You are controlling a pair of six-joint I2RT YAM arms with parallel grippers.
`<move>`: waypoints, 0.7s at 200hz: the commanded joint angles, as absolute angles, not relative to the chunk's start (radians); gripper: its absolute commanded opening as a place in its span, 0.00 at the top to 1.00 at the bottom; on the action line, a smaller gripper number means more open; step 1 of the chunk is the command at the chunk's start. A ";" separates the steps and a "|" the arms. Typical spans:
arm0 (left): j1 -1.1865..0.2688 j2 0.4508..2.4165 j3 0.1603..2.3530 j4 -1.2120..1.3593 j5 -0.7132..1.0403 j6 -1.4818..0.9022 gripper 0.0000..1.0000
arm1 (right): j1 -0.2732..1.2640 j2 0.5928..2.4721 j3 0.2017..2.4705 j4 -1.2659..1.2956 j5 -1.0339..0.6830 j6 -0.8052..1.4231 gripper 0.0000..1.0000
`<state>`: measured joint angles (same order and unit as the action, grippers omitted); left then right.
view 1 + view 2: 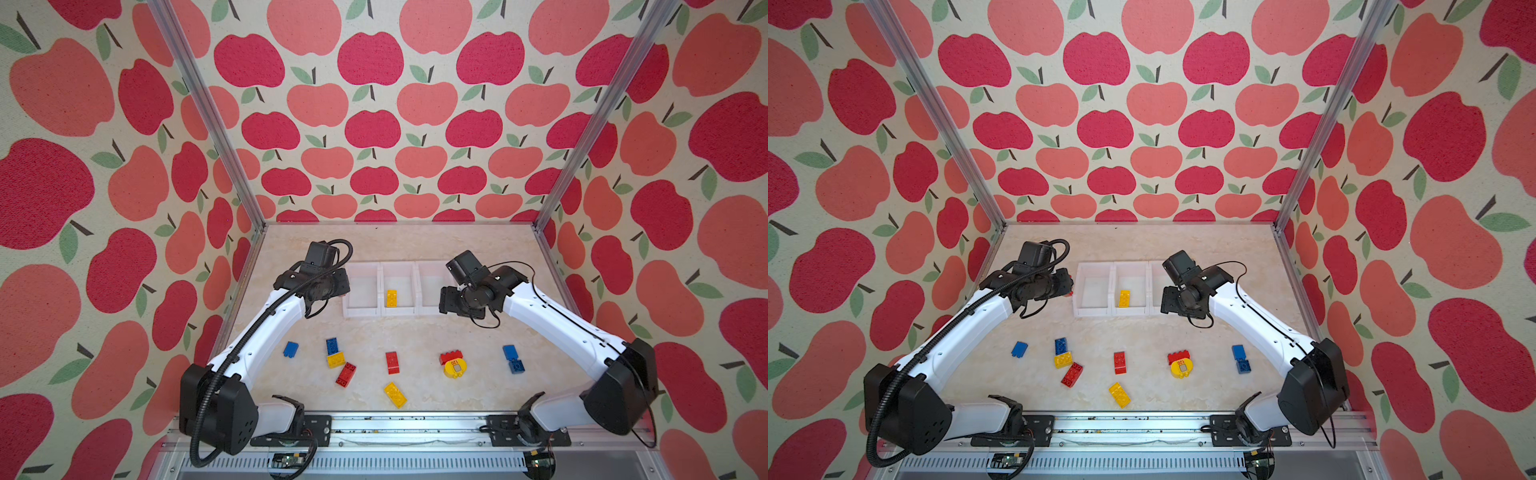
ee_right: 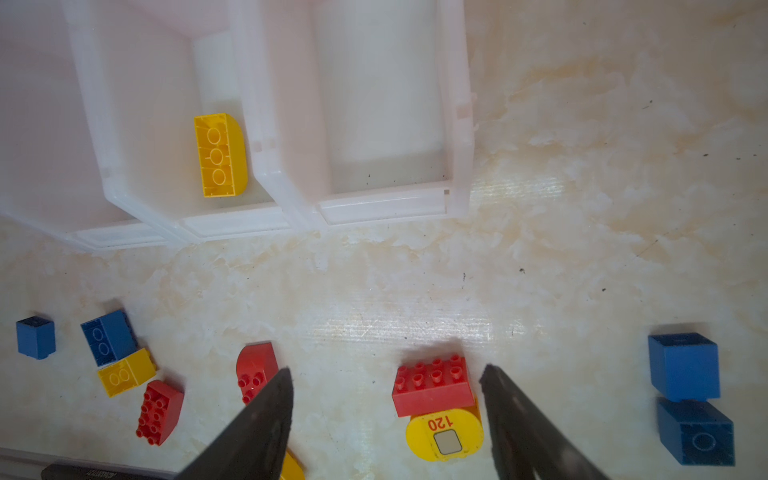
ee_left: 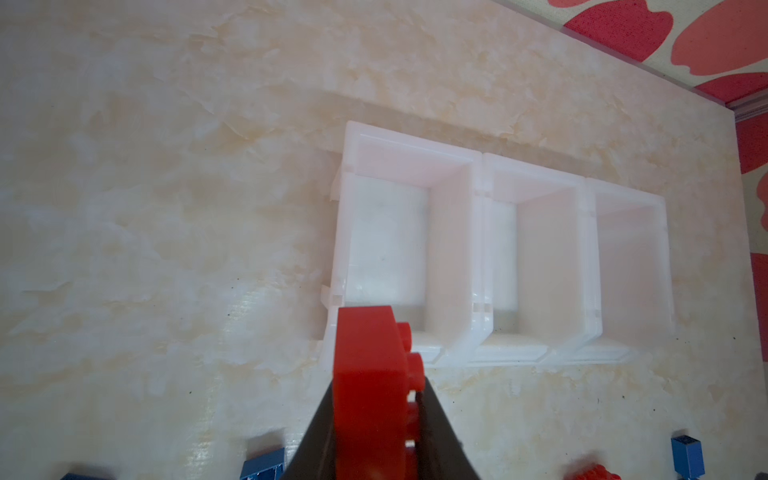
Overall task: Sort the legos into containers by color
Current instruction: 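Carry the red brick into the bin compartment nearest the left arm and release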
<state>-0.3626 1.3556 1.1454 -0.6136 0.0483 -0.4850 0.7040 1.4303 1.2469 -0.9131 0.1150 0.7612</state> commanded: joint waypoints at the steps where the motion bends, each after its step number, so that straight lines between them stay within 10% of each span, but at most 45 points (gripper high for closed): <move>1: -0.397 1.424 1.192 -0.582 0.033 -0.506 0.90 | 0.696 1.400 1.230 -0.914 0.132 0.778 0.26; 140: -0.410 1.779 1.295 -0.476 0.044 -0.425 0.87 | 0.652 1.319 1.157 -0.912 0.134 0.785 0.26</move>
<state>-0.4103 1.7451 1.2621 -0.4881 0.0490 -0.4492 0.6651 1.3426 1.1728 -0.9066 0.1261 0.7727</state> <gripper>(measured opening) 0.259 0.744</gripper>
